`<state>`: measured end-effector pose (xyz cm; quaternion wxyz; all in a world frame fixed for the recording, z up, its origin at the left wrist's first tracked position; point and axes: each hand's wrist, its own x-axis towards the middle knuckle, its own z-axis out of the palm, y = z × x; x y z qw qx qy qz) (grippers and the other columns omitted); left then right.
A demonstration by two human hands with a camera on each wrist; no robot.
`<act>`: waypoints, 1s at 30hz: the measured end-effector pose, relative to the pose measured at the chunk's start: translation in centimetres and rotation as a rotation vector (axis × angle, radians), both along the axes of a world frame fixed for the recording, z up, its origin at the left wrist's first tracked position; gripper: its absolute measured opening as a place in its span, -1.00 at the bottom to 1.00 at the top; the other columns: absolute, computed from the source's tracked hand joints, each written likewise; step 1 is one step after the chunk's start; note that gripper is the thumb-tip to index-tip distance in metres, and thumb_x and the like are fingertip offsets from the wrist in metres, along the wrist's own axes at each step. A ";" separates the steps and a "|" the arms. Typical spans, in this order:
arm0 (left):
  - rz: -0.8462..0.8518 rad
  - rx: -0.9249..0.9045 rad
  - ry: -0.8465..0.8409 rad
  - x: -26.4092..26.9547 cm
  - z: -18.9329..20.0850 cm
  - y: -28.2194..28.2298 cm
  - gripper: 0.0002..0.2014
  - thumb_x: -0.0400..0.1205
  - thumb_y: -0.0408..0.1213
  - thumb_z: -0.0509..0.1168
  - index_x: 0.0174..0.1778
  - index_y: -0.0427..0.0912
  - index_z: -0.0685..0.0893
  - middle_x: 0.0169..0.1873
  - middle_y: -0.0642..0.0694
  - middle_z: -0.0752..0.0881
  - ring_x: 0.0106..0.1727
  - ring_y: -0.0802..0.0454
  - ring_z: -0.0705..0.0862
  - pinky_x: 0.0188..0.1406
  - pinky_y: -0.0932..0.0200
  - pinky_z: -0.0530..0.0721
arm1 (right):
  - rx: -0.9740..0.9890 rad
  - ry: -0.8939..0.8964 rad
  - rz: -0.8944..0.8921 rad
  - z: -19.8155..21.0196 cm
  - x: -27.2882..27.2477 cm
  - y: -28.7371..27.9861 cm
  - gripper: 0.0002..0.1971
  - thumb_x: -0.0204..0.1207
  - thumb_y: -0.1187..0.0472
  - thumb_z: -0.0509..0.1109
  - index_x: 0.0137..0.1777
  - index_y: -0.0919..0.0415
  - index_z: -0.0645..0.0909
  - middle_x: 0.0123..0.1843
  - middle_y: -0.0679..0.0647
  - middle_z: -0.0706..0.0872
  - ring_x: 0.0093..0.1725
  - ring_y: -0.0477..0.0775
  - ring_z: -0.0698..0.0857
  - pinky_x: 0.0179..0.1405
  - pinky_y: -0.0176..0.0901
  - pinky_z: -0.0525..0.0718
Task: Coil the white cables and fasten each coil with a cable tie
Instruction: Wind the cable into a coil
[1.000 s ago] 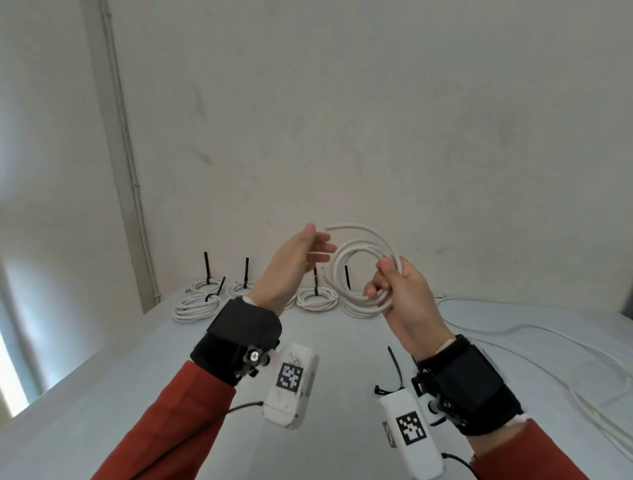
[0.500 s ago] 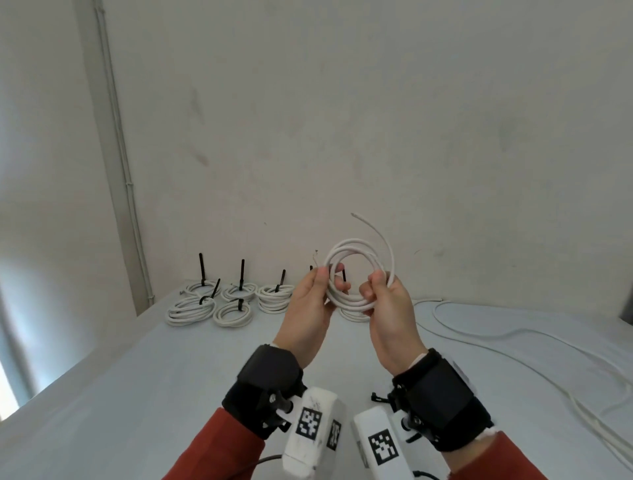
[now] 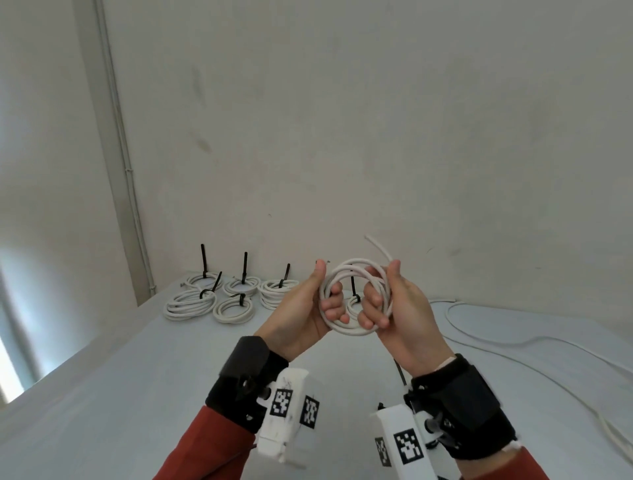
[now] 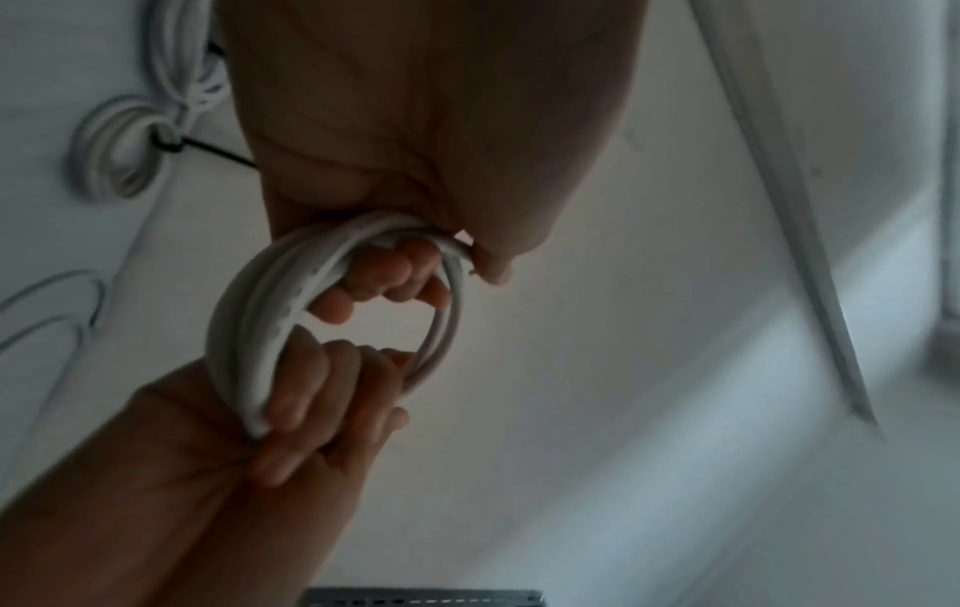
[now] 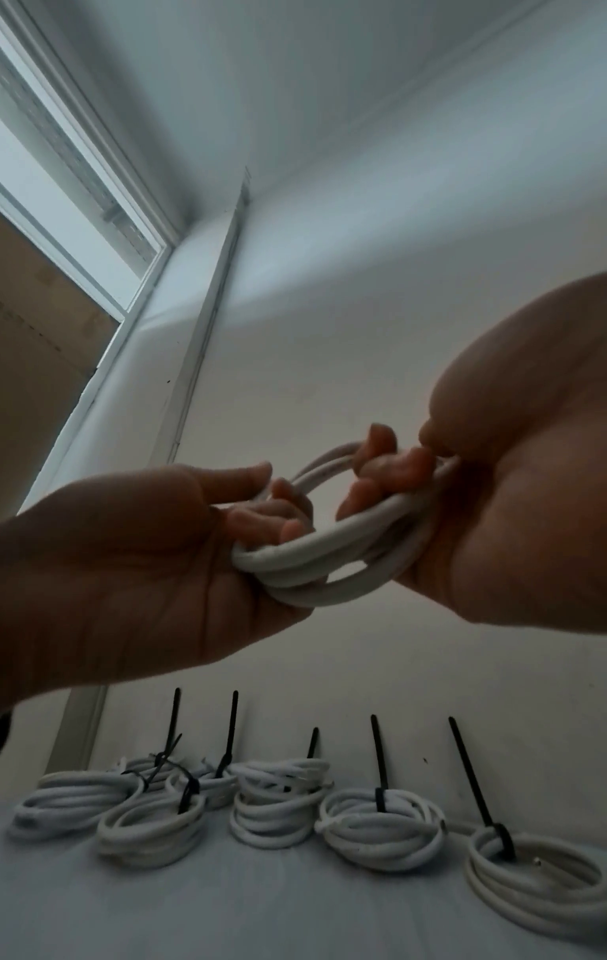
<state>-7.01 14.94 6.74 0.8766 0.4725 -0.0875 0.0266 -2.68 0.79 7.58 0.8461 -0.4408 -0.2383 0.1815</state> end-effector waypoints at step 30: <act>-0.089 0.009 -0.082 -0.2 0.0 0.2 -0.71 0.67 -0.09 0.11 -0.15 -0.26 0.52 -0.51 -0.01 0.38 -0.41 0.04 0.48 -0.07 0.09 0.67 | -0.342 -0.450 -0.345 1.0 0.5 -2.4 -0.84 0.68 0.31 0.23 0.07 0.26 0.65 -0.26 0.10 0.76 -0.52 0.09 0.62 -0.38 0.01 0.73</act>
